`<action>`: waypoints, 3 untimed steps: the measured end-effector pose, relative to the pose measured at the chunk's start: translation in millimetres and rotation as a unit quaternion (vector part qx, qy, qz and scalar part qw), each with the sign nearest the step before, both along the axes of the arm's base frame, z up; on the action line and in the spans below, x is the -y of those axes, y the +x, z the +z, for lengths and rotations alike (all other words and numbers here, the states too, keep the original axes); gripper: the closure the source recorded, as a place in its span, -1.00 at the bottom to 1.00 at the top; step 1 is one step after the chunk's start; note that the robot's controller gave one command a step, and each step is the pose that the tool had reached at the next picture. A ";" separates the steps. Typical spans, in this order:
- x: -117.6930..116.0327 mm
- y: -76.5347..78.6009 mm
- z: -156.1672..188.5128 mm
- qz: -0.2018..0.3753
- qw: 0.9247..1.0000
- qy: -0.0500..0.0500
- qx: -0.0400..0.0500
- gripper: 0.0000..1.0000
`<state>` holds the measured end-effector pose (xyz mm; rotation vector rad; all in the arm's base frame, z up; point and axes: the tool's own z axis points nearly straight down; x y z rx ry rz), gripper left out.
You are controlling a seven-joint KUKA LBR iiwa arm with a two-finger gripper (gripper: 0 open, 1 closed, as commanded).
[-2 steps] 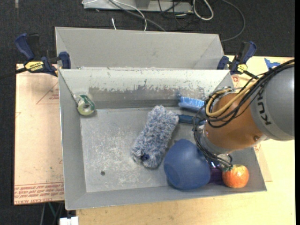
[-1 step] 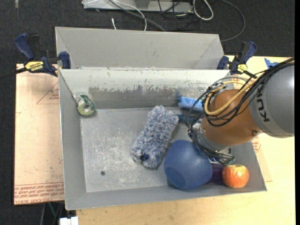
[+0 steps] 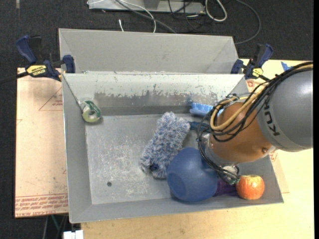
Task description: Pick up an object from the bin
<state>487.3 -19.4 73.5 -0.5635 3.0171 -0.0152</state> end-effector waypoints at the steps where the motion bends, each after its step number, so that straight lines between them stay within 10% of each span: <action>1: -9.4 8.2 -2.4 0.092 0.996 -0.005 -0.007 -1.00; 3: -21.4 9.0 -1.2 0.059 0.998 -0.003 -0.006 -1.00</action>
Offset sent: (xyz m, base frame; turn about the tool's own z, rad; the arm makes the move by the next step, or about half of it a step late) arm 0.0081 0.0242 0.0058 -0.0191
